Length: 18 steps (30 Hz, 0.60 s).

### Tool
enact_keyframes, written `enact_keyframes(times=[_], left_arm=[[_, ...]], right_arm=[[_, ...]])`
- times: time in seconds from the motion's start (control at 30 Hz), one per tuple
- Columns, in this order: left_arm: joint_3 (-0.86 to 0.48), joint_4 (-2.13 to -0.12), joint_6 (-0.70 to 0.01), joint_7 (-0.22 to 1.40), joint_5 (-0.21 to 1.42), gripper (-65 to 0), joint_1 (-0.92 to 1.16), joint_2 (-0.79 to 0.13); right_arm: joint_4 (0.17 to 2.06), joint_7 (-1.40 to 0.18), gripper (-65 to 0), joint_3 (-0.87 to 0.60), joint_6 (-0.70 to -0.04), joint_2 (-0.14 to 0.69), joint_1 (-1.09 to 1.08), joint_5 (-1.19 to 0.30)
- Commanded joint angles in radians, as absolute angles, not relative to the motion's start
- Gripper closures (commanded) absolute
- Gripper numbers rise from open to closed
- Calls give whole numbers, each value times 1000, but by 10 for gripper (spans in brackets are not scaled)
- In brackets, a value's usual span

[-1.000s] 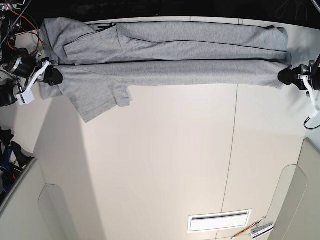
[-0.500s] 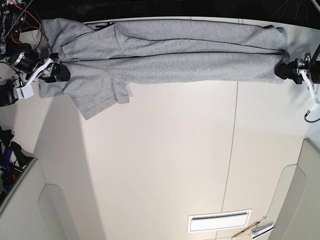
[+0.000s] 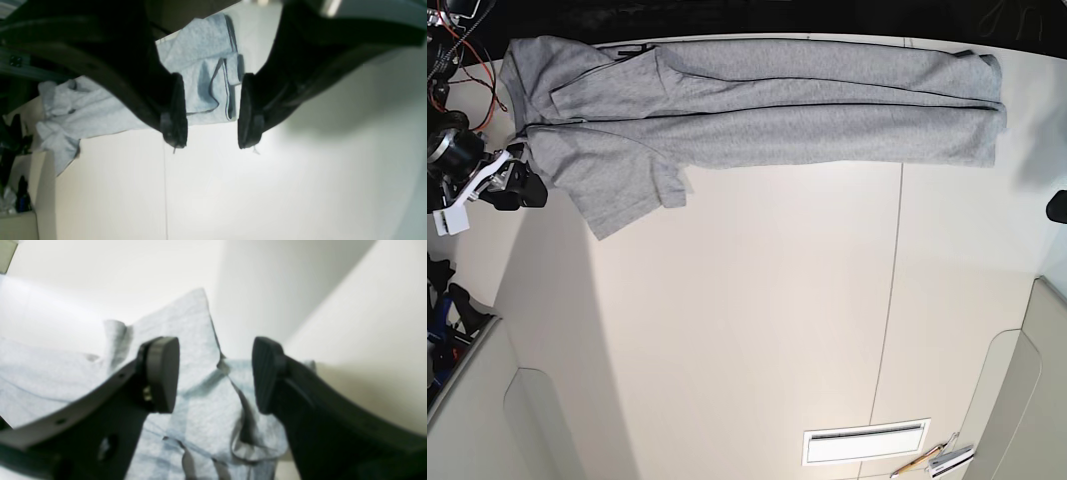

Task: Fold the T-shirt properly
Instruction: 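Release the shirt and reposition the right gripper near the collar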

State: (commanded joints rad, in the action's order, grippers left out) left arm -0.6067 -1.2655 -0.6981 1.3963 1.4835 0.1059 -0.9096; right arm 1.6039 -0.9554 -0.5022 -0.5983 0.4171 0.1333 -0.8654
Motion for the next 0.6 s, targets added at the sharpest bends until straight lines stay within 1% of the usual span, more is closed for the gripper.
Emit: enact_keyframes(times=[0.07, 0.1, 0.13, 0.2, 0.23, 0.3, 0.33, 0.43, 0.53, 0.6], left_arm=[[-607, -1266, -698, 1396, 1484, -291, 108, -908], [-607, -1266, -698, 1396, 1484, -277, 118, -909], [-607, -1267, -698, 1396, 1484, -241, 135, -909], [-607, -1271, -698, 1396, 1484, -159, 181, -909], [-607, -1272, -698, 1396, 1484, -135, 207, -909], [-607, -1272, -698, 1396, 1484, -89, 252, -908], [-607, -1272, -698, 1396, 1484, -79, 273, -908], [-607, -1272, -698, 1396, 1484, -78, 320, -894], [-607, -1272, -698, 1396, 1484, -78, 359, -850], [-607, -1272, -698, 1396, 1484, -78, 358, -815]], right_arm=[[1607, -1008, -342, -503, -599, 417, 135, -900], [1615, -1031, -311, -503, -599, 418, 143, -913], [1626, -1048, -243, -504, -599, 418, 159, -929], [1665, -1056, -48, -505, -600, 417, 210, -945], [1685, -1056, 0, -505, -599, 417, 239, -949], [1720, -1056, 0, -505, -600, 408, 289, -950], [1734, -1056, 0, -505, -603, 399, 308, -949], [1742, -1056, 0, -505, -603, 370, 356, -946], [1742, -1056, 0, -505, -606, 363, 404, -939], [1736, -1056, 0, -504, -606, 363, 414, -895]])
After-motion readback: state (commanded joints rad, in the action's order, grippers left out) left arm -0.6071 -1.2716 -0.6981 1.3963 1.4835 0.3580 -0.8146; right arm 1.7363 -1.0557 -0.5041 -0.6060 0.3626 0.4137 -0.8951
